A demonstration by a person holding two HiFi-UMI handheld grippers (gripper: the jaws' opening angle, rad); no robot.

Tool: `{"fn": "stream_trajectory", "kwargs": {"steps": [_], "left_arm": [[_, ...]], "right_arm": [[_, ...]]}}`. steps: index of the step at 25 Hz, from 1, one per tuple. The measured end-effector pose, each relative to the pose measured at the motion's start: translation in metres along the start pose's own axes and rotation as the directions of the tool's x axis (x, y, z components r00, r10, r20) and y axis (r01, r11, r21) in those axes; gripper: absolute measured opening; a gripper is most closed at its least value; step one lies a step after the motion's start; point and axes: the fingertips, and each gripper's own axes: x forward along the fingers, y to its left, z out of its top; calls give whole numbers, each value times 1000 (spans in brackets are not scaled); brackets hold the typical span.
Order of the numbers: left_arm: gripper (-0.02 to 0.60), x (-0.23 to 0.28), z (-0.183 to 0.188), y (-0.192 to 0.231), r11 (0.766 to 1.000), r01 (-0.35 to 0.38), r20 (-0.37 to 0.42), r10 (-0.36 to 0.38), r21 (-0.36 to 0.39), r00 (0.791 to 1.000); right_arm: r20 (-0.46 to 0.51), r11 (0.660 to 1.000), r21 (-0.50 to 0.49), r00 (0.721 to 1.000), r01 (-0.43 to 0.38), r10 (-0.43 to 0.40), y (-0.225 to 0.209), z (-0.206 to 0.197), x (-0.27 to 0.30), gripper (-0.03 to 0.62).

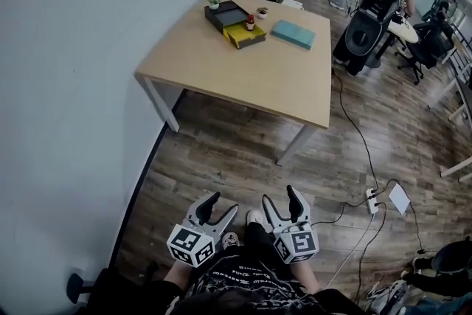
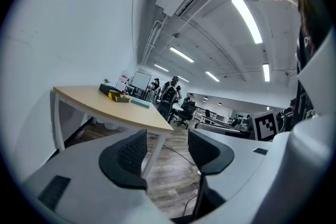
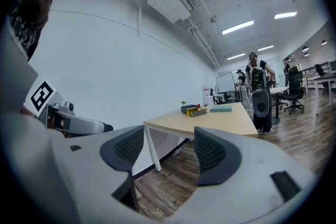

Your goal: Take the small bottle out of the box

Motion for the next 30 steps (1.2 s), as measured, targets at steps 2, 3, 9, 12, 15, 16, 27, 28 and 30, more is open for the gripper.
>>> {"fn": "stream_trajectory", "kwargs": {"steps": [2, 3, 9, 12, 15, 16, 27, 28, 30], "left_arm": [[250, 3, -2, 3, 1000, 1, -4, -1, 12, 1000], [250, 6, -2, 4, 1000, 4, -2, -4, 11, 1000], [250, 30, 8, 17, 1000, -8, 37, 8, -10, 999], [250, 46, 11, 29, 999, -35, 31, 35, -7, 999], [250, 68, 17, 41, 998, -60, 16, 60, 8, 998], [250, 76, 19, 45, 998, -68, 12, 68, 11, 998], [250, 172, 52, 77, 982, -187, 33, 188, -17, 982], [250, 179, 53, 79, 980, -196, 28, 197, -15, 980], [250, 194, 54, 81, 977, -214, 17, 214, -5, 977]], "right_arm": [[-6, 1000, -7, 1000, -16, 16, 1, -2, 6, 310], [-12, 1000, -8, 1000, -23, 23, 0, -4, 8, 310], [-40, 998, -22, 998, -56, 55, -14, -9, 39, 310], [-45, 996, -41, 996, -74, 72, -26, -5, 60, 310], [-45, 995, -46, 995, -91, 89, -42, 2, 86, 310], [-47, 994, -46, 994, -98, 96, -48, 4, 95, 310], [-79, 980, -50, 979, -193, 189, -112, 21, 177, 304], [-83, 979, -45, 978, -197, 193, -119, 21, 184, 301], [-89, 978, -36, 975, -206, 202, -133, 20, 194, 298]]}}
